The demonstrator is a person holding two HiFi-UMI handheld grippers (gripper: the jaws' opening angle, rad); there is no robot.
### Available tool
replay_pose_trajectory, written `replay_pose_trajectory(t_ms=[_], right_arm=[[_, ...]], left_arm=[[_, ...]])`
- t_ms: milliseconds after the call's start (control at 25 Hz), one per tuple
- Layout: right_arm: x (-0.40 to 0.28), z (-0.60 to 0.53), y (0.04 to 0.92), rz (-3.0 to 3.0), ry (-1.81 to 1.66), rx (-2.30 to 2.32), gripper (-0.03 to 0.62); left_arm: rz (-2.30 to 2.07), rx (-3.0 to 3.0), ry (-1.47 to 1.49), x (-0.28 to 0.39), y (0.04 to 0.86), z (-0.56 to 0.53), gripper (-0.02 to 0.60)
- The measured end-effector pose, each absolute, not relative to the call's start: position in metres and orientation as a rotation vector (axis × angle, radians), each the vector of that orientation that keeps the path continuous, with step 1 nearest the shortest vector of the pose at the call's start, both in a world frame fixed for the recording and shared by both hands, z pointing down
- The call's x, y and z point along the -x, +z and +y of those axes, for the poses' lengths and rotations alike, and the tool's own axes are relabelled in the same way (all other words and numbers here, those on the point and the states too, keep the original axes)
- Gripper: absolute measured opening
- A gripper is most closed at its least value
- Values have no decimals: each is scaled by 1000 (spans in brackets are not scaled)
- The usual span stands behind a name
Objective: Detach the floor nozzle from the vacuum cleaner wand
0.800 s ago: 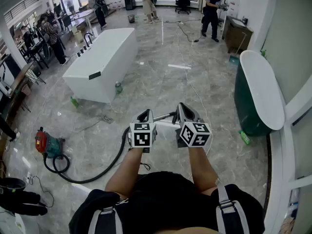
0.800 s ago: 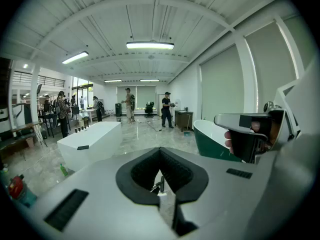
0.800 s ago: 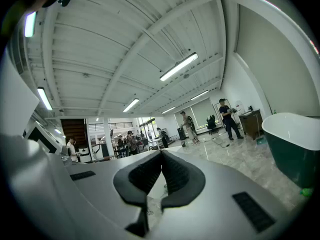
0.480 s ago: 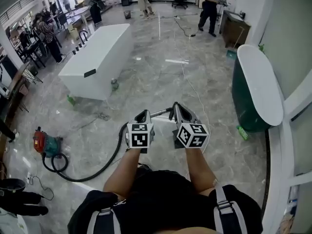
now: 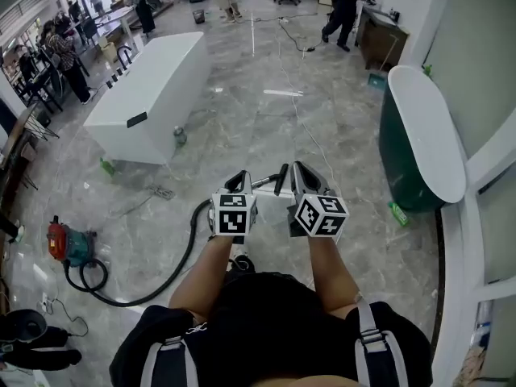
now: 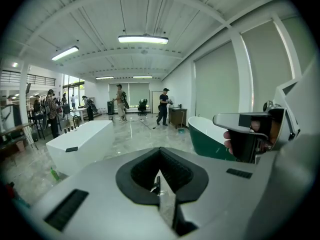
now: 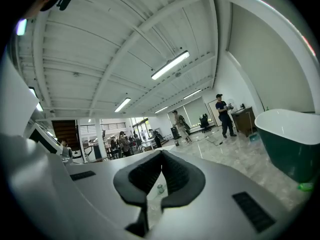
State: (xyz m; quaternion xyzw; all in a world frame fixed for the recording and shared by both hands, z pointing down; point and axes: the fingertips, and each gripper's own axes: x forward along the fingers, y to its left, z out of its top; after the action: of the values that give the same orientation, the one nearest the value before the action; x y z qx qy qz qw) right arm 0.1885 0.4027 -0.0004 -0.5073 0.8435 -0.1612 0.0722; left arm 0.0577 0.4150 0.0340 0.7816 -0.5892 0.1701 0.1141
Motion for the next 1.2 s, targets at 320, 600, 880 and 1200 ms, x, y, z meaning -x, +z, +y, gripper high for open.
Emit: replay_pose_trajectory(t_ms=[320,600,880,1200], right_arm=[[-160,308,-31,2547,-383,1602,14],[-115,226,-45,2532,-363,1639,14],[-60,161,-38,2596,-341,1648,14],[-19,111,-30,2629,-324,1611,14]], left_arm=[[-1696,-2333,404,-25,10,315,3],[-1641,-2319,325,32,-1,238,3],[-1633,-2250,303,85,7,171,3],[-1627,-2238,310,116,17,115,3]])
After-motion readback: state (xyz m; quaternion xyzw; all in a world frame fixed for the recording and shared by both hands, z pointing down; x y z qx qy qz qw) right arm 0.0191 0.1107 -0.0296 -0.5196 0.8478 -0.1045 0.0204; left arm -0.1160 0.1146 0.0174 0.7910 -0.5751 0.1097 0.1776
